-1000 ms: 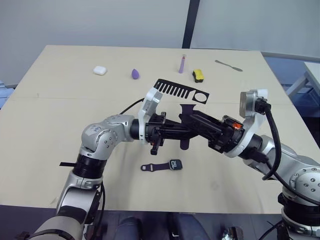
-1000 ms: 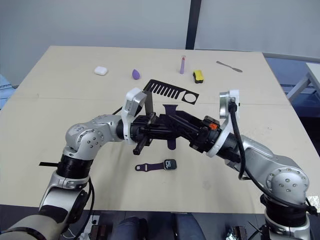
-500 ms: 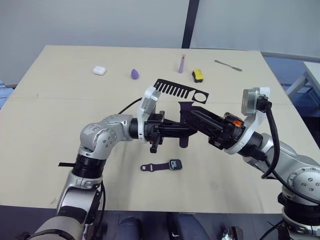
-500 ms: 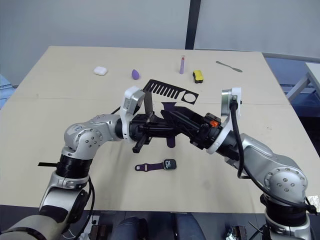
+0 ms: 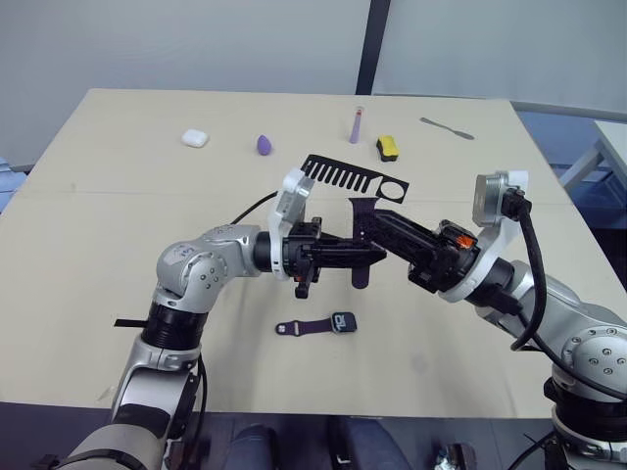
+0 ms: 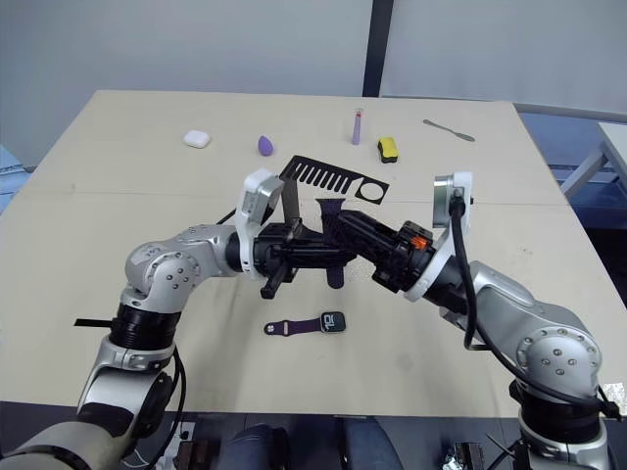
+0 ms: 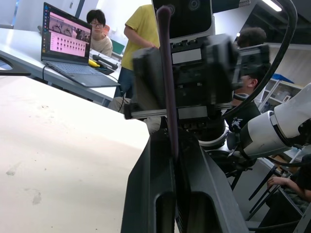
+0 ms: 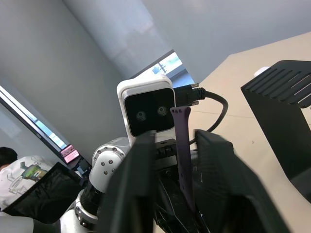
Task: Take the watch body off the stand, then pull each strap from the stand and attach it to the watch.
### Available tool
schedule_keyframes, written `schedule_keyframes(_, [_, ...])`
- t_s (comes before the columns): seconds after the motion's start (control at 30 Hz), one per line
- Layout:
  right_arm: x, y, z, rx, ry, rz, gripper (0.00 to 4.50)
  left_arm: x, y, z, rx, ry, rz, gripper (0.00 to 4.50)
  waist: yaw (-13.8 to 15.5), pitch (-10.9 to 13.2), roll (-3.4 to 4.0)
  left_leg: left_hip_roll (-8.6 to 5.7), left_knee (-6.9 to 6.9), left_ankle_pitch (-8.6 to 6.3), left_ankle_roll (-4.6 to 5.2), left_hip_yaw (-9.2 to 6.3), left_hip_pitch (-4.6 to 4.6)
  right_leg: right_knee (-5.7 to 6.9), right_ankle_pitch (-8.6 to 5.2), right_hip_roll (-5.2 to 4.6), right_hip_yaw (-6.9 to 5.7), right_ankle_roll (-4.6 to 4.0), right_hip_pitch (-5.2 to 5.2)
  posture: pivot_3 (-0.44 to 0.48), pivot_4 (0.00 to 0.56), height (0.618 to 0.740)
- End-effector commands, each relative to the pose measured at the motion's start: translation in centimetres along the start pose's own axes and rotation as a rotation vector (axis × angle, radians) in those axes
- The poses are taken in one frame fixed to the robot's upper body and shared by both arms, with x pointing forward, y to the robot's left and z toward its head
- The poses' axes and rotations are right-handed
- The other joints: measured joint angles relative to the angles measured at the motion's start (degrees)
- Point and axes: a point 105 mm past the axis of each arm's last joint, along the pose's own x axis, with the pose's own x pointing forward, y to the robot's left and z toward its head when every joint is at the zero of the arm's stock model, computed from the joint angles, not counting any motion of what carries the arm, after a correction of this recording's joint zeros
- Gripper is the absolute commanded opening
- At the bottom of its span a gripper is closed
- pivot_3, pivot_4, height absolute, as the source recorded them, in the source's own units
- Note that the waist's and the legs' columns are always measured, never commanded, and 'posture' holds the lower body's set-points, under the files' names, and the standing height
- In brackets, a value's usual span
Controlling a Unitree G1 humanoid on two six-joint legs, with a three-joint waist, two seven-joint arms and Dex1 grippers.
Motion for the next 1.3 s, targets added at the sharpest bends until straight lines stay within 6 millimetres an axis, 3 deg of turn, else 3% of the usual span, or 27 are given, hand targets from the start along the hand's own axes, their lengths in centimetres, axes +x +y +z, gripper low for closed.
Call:
schedule_keyframes(0.03, [0.07, 0.63, 0.46, -0.003, -0.033, 0.036, 1.29, 0.25, -0.82, 0.77, 0.033, -0.021, -0.034, 0.00, 0.0, 0.0, 0.00, 0.00, 0.00, 0.00, 0.00, 0.00, 0.00, 0.00, 0.00, 0.00, 0.00, 0.00, 0.00, 0.000, 0.150, 0.740])
schedule_keyframes(1.3, [0.21, 0.31, 1.10, 0.010, -0.054, 0.026, 1.29, 0.66, -0.76, 0.95, 0.041, -0.034, -0.036, 0.00, 0.0, 0.0, 0.00, 0.00, 0.00, 0.00, 0.00, -0.01, -0.01, -0.01, 0.00, 0.00, 0.00, 0.00, 0.00, 0.000, 0.150, 0.740])
